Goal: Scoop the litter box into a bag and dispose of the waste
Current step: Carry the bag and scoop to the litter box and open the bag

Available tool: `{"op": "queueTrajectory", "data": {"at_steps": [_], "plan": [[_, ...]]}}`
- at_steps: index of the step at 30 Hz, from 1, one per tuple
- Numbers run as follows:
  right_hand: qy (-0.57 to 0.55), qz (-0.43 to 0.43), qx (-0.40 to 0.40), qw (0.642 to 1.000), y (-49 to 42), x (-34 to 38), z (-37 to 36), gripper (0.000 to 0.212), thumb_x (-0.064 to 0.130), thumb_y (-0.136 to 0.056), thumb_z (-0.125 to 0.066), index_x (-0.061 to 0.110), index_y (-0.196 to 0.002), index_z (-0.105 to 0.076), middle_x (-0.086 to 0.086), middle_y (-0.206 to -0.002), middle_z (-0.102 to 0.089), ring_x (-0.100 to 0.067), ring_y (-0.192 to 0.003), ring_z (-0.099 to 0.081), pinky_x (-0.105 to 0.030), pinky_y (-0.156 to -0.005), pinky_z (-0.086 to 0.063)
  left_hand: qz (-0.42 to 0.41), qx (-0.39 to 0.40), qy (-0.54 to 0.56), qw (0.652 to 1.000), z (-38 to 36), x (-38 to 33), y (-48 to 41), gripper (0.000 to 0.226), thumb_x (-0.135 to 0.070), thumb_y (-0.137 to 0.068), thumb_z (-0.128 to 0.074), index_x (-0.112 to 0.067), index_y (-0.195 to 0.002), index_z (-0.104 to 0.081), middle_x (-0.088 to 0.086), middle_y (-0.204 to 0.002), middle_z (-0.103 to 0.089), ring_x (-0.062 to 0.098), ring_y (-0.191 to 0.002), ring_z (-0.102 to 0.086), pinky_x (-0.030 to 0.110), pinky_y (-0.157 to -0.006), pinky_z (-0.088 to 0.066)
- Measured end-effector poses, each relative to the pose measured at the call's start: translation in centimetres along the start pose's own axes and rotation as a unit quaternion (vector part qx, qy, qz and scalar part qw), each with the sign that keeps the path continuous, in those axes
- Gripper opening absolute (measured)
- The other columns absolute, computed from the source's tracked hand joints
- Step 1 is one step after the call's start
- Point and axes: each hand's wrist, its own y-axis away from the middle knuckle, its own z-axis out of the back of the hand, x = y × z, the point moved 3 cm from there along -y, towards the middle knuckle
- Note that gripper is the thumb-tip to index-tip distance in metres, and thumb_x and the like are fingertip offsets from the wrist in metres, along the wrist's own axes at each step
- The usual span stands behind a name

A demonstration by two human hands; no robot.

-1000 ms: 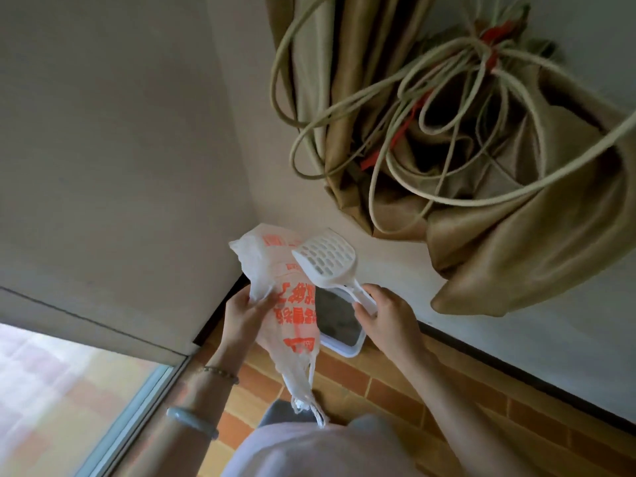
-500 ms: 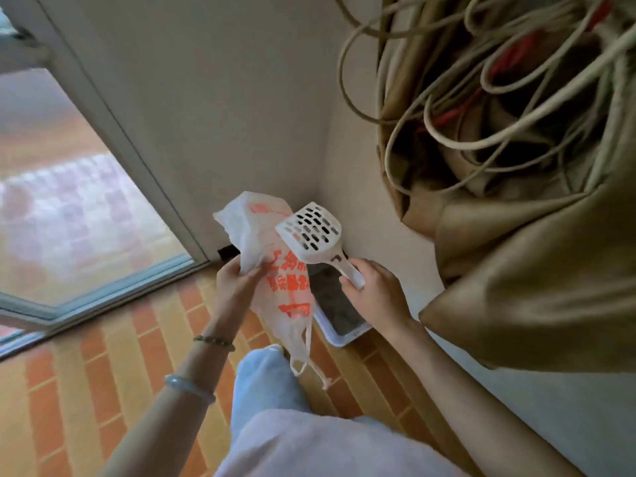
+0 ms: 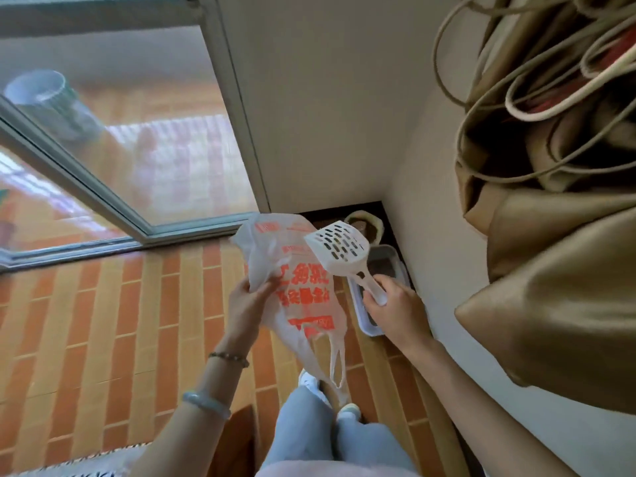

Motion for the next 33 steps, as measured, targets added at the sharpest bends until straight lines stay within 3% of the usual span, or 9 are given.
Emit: {"op": "queueTrajectory", "data": {"at_steps": [6,12,17,19,22,24,27,29,33], "plan": [[-0.041,0.001,0.016,0.999,-3.1,1.1,-3.0,0.013,0.015,-0.085,-0.062,0.009,-0.096,-0.065,0.007,-0.080,-0.052,-0.007,-0.068,-0.046,-0.005,-0.052,-0.024,0.050,-0.017,0.022,0.998,1.7,1.6,-2.9,0.061,-0.031,-0.060,-0.082,0.002,-0.108,-0.062,0.023,-0.103,-0.068,0.041,-0.091,-0.067,0.043,-0.071,-0.059],[-0.070,-0.024,0.075,0.994,-5.2,-3.6,-8.7,0.012,0.022,-0.087,-0.057,0.013,-0.094,-0.061,0.004,-0.081,-0.055,-0.012,-0.070,-0.050,-0.013,-0.052,-0.028,0.082,-0.057,0.037,0.994,2.0,6.9,-6.3,0.050,-0.018,-0.070,-0.075,0.003,-0.112,-0.059,0.020,-0.102,-0.069,0.038,-0.089,-0.068,0.049,-0.078,-0.057],[-0.106,-0.060,0.132,0.984,-6.7,-12.3,-18.4,0.019,0.028,-0.085,-0.060,0.015,-0.099,-0.058,0.006,-0.089,-0.057,-0.012,-0.079,-0.055,-0.019,-0.056,-0.041,0.064,-0.071,0.046,0.994,3.0,16.3,-12.7,0.039,-0.012,-0.077,-0.071,0.005,-0.110,-0.061,0.021,-0.101,-0.069,0.038,-0.090,-0.068,0.043,-0.074,-0.059],[-0.127,-0.079,0.153,0.977,-7.0,-16.1,-23.1,0.025,0.034,-0.083,-0.062,0.015,-0.099,-0.056,0.005,-0.091,-0.060,-0.015,-0.083,-0.059,-0.028,-0.062,-0.049,0.075,-0.075,0.067,0.992,3.6,21.5,-15.7,0.043,-0.011,-0.078,-0.072,0.006,-0.115,-0.058,0.023,-0.108,-0.067,0.040,-0.094,-0.066,0.047,-0.077,-0.057],[-0.188,-0.093,0.193,0.958,-7.6,-21.2,-30.1,0.034,0.035,-0.079,-0.070,0.019,-0.102,-0.050,0.007,-0.099,-0.060,-0.010,-0.090,-0.060,-0.029,-0.072,-0.052,0.100,-0.074,0.109,0.986,4.5,29.0,-20.0,0.056,-0.008,-0.073,-0.076,0.006,-0.123,-0.053,0.026,-0.117,-0.062,0.040,-0.098,-0.064,0.048,-0.077,-0.057],[-0.222,-0.080,0.216,0.947,-8.4,-23.9,-34.4,0.050,0.039,-0.072,-0.077,0.021,-0.110,-0.049,0.007,-0.108,-0.061,-0.008,-0.096,-0.061,-0.031,-0.080,-0.055,0.091,-0.053,0.115,0.988,4.8,33.1,-22.7,0.057,-0.008,-0.073,-0.074,0.012,-0.122,-0.052,0.030,-0.121,-0.057,0.041,-0.101,-0.061,0.046,-0.079,-0.055],[-0.184,-0.026,0.226,0.956,-9.4,-27.4,-40.0,0.067,0.041,-0.063,-0.082,0.020,-0.115,-0.047,0.004,-0.114,-0.057,-0.011,-0.104,-0.057,-0.036,-0.087,-0.052,0.066,-0.037,0.106,0.992,5.3,38.1,-26.0,0.065,-0.008,-0.070,-0.074,0.019,-0.123,-0.046,0.034,-0.121,-0.054,0.041,-0.100,-0.062,0.047,-0.082,-0.054],[-0.153,0.004,0.229,0.961,-9.6,-29.2,-43.2,0.071,0.040,-0.061,-0.082,0.020,-0.117,-0.044,0.004,-0.117,-0.052,-0.012,-0.108,-0.053,-0.037,-0.090,-0.050,0.049,-0.029,0.093,0.994,5.4,40.5,-27.3,0.060,-0.007,-0.071,-0.072,0.018,-0.121,-0.050,0.034,-0.120,-0.056,0.039,-0.097,-0.064,0.049,-0.087,-0.052],[-0.131,0.034,0.238,0.962,-8.8,-31.8,-47.3,0.072,0.047,-0.060,-0.080,0.020,-0.114,-0.041,0.008,-0.112,-0.046,-0.011,-0.105,-0.050,-0.036,-0.087,-0.050,0.043,-0.013,0.073,0.996,5.3,43.8,-28.0,0.059,-0.009,-0.069,-0.075,0.013,-0.119,-0.055,0.032,-0.125,-0.053,0.048,-0.114,-0.053,0.057,-0.100,-0.040]]}}
